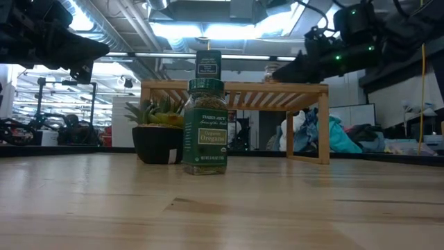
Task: Shelf spices
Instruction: Remove the brown seasoning bottle from the shelf
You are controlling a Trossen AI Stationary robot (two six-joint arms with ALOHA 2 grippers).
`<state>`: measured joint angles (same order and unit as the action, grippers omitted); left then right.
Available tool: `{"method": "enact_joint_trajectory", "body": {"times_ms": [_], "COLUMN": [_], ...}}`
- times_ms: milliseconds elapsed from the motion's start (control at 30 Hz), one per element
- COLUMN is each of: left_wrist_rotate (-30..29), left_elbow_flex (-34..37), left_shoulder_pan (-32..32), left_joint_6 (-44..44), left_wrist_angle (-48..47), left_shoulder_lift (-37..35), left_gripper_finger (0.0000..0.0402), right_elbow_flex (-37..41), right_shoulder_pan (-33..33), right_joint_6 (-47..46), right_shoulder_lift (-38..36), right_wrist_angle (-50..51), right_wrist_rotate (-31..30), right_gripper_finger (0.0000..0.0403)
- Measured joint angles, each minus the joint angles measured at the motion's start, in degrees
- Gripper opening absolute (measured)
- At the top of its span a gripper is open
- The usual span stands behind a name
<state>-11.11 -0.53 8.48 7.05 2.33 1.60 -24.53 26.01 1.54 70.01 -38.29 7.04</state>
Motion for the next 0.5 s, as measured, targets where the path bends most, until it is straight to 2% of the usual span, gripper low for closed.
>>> {"method": "enact_joint_trajectory", "body": {"times_ms": [367,500], "left_wrist_rotate": [0.0,0.0], "left_elbow_flex": [0.0,0.0], "left_shoulder_pan": [0.0,0.0], "left_joint_6": [0.0,0.0], "left_wrist_angle": [0.0,0.0], "left_shoulder_lift": [0.0,0.0], "left_gripper_finger": [0.0,0.0], "right_elbow_flex": [-0.2,-0.2], "right_shoulder_pan": [-0.1,-0.2], "right_joint_6": [0.0,0.0], "right_shoulder_lift": [4.8,4.8], "right_wrist_angle": [-5.9,-6.0], "right_wrist_rotate": [0.1,0.1], "right_gripper_finger": [0.0236,0.0213]}}
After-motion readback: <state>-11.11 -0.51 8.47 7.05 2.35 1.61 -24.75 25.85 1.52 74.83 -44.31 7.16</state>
